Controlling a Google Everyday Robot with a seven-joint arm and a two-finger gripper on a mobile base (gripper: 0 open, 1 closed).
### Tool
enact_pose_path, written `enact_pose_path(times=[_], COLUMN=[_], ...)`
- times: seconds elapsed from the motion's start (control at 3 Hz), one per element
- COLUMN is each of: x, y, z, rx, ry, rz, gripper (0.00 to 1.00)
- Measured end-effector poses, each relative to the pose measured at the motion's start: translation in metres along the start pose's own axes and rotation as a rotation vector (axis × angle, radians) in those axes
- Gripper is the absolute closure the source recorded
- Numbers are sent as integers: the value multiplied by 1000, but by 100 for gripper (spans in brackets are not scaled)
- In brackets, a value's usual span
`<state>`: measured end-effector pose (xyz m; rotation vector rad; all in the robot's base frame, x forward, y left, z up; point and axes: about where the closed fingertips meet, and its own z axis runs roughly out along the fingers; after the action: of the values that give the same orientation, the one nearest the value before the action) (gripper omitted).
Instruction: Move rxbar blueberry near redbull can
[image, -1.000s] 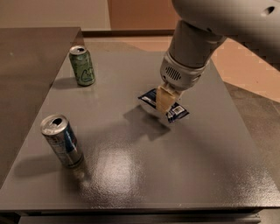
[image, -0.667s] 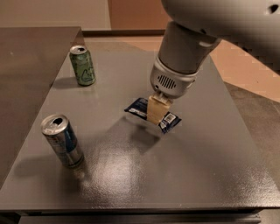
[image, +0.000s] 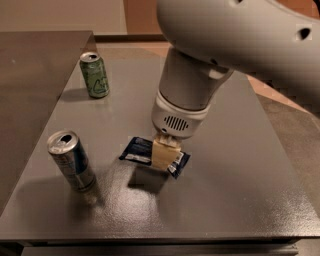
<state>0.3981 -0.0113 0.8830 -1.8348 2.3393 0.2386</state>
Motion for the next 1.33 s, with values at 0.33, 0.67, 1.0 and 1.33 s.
enact_pose_path(times=[0.33, 0.67, 1.0, 1.33], x=[-10, -17, -26, -35], y=[24, 37, 45, 45], z=[12, 22, 31, 41], rx=[-11, -11, -3, 2], ry=[-14, -26, -22, -13], rz=[-59, -91, -117, -126], gripper=[100, 100, 82, 58])
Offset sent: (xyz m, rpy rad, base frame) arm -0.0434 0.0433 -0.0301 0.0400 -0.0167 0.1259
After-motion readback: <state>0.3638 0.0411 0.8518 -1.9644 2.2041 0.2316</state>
